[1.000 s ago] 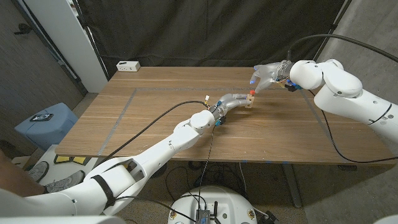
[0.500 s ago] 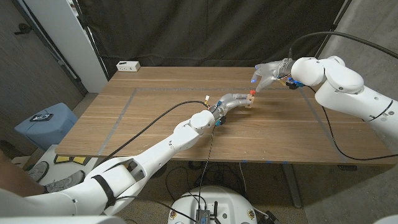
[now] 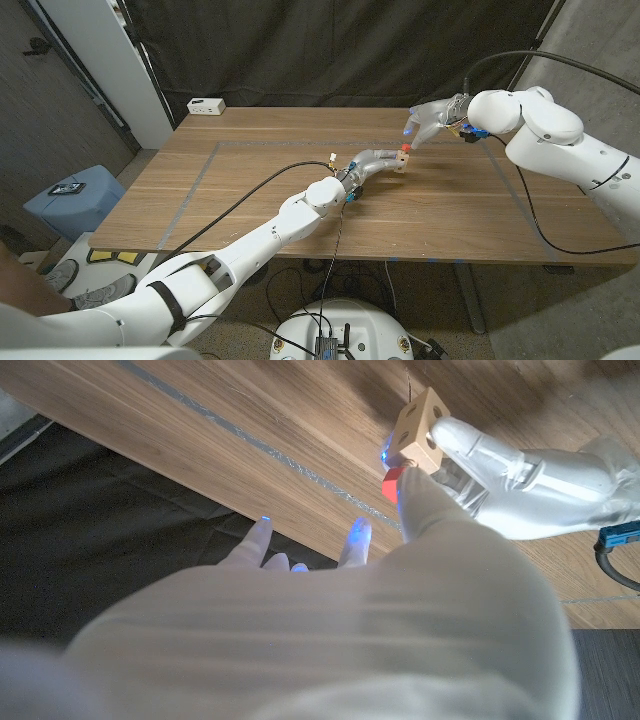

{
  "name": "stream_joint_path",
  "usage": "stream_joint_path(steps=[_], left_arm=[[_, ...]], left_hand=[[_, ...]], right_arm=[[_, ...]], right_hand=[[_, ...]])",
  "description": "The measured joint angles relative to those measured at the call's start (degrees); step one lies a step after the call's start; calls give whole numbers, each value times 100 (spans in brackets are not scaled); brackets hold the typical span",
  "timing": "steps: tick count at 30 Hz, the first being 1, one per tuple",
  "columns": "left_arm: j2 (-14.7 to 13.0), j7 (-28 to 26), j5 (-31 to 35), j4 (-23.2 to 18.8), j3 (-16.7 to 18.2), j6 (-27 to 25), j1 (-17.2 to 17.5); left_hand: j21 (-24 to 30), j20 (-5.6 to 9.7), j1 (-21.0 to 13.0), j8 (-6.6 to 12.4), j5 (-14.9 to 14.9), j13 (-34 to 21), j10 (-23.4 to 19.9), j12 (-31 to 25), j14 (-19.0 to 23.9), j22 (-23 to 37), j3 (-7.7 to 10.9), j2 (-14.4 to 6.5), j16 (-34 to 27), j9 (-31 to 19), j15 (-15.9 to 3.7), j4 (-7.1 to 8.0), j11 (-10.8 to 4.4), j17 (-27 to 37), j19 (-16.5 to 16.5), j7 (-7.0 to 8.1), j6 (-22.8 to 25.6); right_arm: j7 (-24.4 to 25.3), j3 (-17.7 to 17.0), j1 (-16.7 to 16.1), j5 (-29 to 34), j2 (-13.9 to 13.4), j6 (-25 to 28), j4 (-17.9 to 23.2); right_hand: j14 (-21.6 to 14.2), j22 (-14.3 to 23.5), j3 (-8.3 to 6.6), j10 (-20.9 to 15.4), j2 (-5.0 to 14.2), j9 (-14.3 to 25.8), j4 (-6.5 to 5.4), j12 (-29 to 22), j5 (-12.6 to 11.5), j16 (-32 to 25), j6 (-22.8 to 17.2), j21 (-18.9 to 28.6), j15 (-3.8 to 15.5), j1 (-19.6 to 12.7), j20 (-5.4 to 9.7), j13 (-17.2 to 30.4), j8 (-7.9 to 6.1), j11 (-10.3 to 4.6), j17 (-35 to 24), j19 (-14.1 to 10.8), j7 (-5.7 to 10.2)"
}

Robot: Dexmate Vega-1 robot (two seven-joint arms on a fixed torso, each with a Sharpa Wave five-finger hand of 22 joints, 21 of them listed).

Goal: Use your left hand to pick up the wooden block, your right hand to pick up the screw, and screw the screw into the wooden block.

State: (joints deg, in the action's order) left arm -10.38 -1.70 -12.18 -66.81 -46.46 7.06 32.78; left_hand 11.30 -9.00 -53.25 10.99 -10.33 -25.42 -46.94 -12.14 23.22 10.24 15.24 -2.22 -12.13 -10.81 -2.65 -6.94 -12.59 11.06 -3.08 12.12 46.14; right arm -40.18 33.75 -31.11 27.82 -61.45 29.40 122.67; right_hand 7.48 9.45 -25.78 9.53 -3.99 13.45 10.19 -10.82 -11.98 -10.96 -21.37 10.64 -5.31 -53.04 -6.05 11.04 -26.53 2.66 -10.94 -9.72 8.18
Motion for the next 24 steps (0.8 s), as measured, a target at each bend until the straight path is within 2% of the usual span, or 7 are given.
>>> stream_joint_path(steps=[7, 12, 24], left_arm=[[-8, -4, 17, -6, 0, 2, 8], [-18, -10, 46, -31, -3, 7, 16], [-48, -48, 122, -87, -30, 44, 41]], left_hand=[[0, 0, 53, -4, 0, 19, 0, -18, 0, 0, -5, -6, 0, 1, 0, -5, 0, 0, 0, 20, -21], [0, 0, 75, -5, 0, 20, 0, -20, 0, 0, -6, 16, 0, 1, 0, -6, 0, 0, 0, 20, -21], [0, 0, 74, -21, 0, 21, 0, -19, 0, 0, -8, 17, 0, 2, 0, -8, 0, 0, 0, 19, -21]], right_arm=[[-87, 15, 94, -186, 12, -21, -63], [-120, 17, 134, -319, 11, -35, -86], [-126, 37, 216, -586, 0, -64, -146]], right_hand=[[22, 0, 0, 0, 0, 28, 0, 0, 0, 0, -43, 0, -23, 0, -41, 0, -45, 0, 0, 41, -43], [52, 0, 1, 0, 1, 28, -48, 0, 0, 0, -62, 0, -53, 1, -42, 0, -45, 0, 0, 42, -62], [53, 0, 56, 22, -46, 36, -104, 0, 35, 0, -53, 0, -53, 48, -41, 0, -45, 22, -1, 42, -237]])
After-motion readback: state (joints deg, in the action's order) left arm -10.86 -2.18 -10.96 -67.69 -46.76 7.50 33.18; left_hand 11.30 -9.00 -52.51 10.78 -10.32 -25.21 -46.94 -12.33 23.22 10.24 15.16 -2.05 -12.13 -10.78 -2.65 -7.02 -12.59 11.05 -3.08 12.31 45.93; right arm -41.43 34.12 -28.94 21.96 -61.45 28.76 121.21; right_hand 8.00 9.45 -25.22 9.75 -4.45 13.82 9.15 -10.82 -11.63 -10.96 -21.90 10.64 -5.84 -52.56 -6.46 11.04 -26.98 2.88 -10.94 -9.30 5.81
